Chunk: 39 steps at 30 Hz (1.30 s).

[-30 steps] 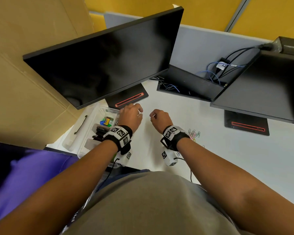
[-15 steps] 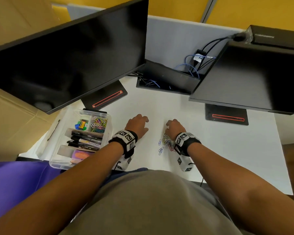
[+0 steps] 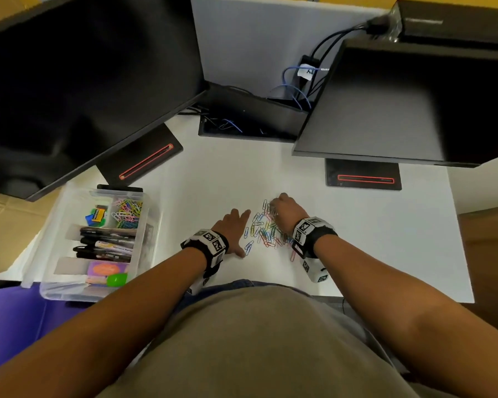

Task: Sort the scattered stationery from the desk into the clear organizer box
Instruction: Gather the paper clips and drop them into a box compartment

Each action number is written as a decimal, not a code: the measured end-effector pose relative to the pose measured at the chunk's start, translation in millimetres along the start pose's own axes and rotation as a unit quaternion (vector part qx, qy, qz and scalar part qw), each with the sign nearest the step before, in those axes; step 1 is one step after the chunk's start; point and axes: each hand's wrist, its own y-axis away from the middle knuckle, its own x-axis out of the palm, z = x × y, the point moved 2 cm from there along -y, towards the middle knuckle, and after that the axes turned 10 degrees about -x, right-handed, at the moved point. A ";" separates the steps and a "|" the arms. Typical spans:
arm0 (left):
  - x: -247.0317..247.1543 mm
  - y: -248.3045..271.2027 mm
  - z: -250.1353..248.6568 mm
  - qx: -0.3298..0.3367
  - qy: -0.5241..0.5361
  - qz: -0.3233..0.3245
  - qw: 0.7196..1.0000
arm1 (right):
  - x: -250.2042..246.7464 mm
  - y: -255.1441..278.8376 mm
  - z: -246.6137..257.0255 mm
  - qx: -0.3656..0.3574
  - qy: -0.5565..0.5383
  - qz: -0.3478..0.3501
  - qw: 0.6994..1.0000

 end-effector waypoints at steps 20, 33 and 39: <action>-4.6 -35.6 -31.2 0.073 0.088 -0.048 0.992 | 20.9 56.7 -71.9 -0.067 -0.058 0.049 0.995; -5.8 -42.3 -42.9 0.066 0.085 -0.105 0.989 | 21.0 31.6 -45.2 -0.059 -0.089 -0.021 0.994; -7.0 -44.9 -36.0 0.058 0.121 -0.116 0.984 | 10.4 32.4 -52.2 -0.058 -0.127 -0.005 0.990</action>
